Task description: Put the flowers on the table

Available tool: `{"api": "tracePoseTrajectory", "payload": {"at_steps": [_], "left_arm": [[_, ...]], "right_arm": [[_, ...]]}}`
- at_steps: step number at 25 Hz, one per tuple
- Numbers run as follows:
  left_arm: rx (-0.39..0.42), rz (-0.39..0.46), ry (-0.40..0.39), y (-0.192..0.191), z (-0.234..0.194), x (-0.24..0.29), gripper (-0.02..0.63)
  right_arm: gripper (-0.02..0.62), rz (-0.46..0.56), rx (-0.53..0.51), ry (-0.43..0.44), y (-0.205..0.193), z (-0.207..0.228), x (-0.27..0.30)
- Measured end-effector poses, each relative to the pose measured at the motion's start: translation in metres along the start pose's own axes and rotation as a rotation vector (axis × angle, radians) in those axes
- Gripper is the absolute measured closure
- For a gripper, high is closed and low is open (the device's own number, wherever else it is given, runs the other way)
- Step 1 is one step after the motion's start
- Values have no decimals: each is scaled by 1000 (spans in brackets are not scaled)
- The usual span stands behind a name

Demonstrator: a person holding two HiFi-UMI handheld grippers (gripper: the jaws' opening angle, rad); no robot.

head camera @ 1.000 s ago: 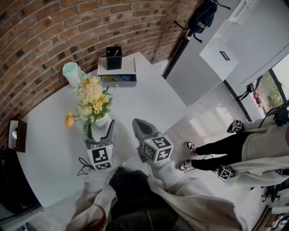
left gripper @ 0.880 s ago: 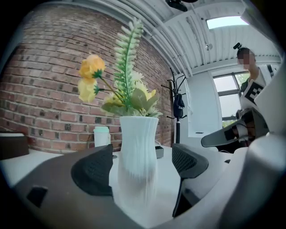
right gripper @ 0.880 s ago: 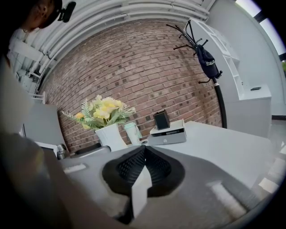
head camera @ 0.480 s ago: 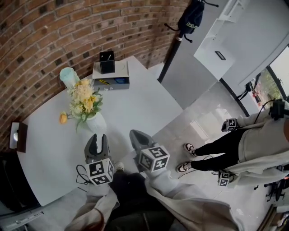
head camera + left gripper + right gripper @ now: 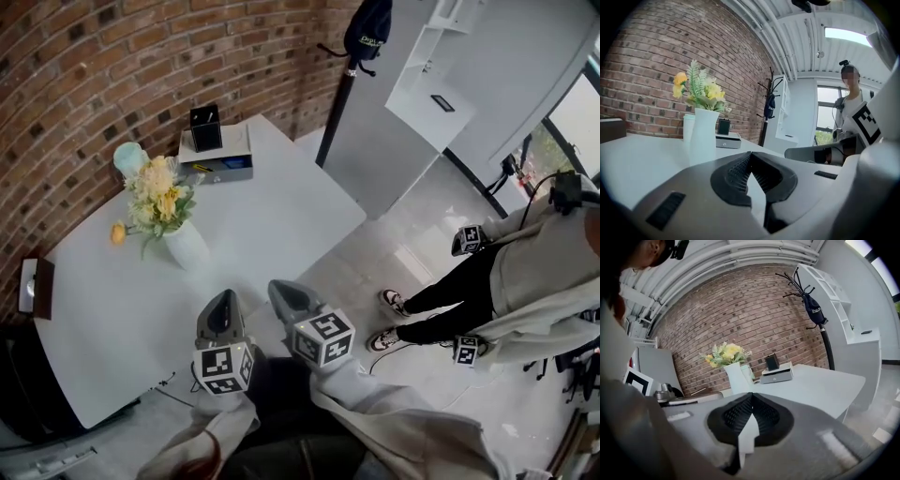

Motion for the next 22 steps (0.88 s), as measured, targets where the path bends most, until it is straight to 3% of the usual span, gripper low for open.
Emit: {"api": "tracePoseTrajectory", "payload": {"at_steps": [22], "left_arm": [[-4, 5, -74, -15, 45, -16, 601]], "right_arm": [[597, -3, 9, -1, -17, -3, -43]]}}
Point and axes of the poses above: the fingertips, and each gripper's own axes: x forward along the fingers, z to its right, y out of its top, the point moved 3 cm from there along -x, backward along the fingers, and after that the axes turned 2 degrees about y, right-handed, at the moved point
